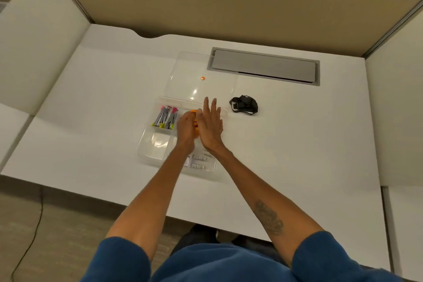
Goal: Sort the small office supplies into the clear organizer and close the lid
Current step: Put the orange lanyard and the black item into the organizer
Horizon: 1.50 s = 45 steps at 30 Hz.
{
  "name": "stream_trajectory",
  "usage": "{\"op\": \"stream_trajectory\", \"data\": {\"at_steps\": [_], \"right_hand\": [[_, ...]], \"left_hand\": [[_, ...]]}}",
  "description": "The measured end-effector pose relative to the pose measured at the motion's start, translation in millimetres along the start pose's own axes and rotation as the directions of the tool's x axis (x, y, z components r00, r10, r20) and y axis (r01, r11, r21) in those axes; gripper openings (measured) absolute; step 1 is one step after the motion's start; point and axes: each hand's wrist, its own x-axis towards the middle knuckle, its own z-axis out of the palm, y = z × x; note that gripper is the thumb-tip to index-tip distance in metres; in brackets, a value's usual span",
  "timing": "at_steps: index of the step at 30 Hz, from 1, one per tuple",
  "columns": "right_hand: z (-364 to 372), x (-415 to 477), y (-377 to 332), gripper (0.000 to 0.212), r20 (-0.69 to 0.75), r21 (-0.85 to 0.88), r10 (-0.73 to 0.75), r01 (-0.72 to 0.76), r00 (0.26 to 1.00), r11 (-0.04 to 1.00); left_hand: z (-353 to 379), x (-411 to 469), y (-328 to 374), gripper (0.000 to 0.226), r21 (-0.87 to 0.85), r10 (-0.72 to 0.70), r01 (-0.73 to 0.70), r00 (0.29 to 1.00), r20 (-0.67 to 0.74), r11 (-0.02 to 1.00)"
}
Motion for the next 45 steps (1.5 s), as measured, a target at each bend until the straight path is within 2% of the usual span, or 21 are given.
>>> {"op": "stream_trajectory", "data": {"at_steps": [2,6,9,14,17,19,22,25,30,37,42,45], "right_hand": [[2,0,12,0.054,-0.047,-0.013,-0.024,0.023,0.999,1.000],[-12,5,30,0.051,-0.197,0.090,0.137,-0.122,0.971,0.988],[-27,11,46,0.049,-0.294,0.081,0.209,-0.194,0.933,0.978],[-45,23,64,0.046,-0.378,0.036,0.242,-0.247,0.894,0.968],[-55,30,70,0.042,-0.417,0.018,0.236,-0.252,0.878,0.968],[-61,35,73,0.042,-0.439,-0.015,0.229,-0.261,0.869,0.965],[-74,44,80,0.048,-0.464,-0.075,0.230,-0.297,0.856,0.952],[-85,54,87,0.057,-0.441,-0.150,0.255,-0.351,0.861,0.924],[-99,76,90,0.067,-0.321,-0.281,0.277,-0.370,0.906,0.886],[-98,117,82,0.071,-0.071,-0.621,0.251,-0.240,0.965,0.746],[-96,121,91,0.062,0.015,-0.744,0.249,-0.156,0.968,0.649],[-98,110,100,0.046,0.017,-0.835,0.140,-0.063,0.990,0.547]], "left_hand": [[-36,14,0,0.021,0.148,0.135,-0.125,0.989,-0.058,0.981],[-88,31,-18,0.018,0.186,0.207,-0.193,0.976,-0.062,0.963],[-118,32,-40,0.020,0.262,0.244,-0.221,0.968,-0.059,0.939],[-123,26,-54,0.021,0.433,0.234,-0.249,0.968,0.089,0.866],[-122,26,-59,0.027,0.581,0.289,-0.328,0.944,0.161,0.745],[-120,28,-61,0.023,0.662,0.316,-0.330,0.937,0.147,0.673],[-111,32,-60,0.025,0.655,0.363,-0.338,0.926,0.102,0.676],[-93,39,-53,0.025,0.633,0.423,-0.398,0.898,0.120,0.664],[-46,53,-31,0.025,0.592,0.523,-0.530,0.827,0.205,0.607],[19,66,-13,0.028,0.482,0.499,-0.574,0.817,0.289,0.662],[41,72,-8,0.029,0.419,0.462,-0.597,0.799,0.385,0.684],[47,75,-6,0.029,0.380,0.456,-0.590,0.801,0.389,0.712]]}}
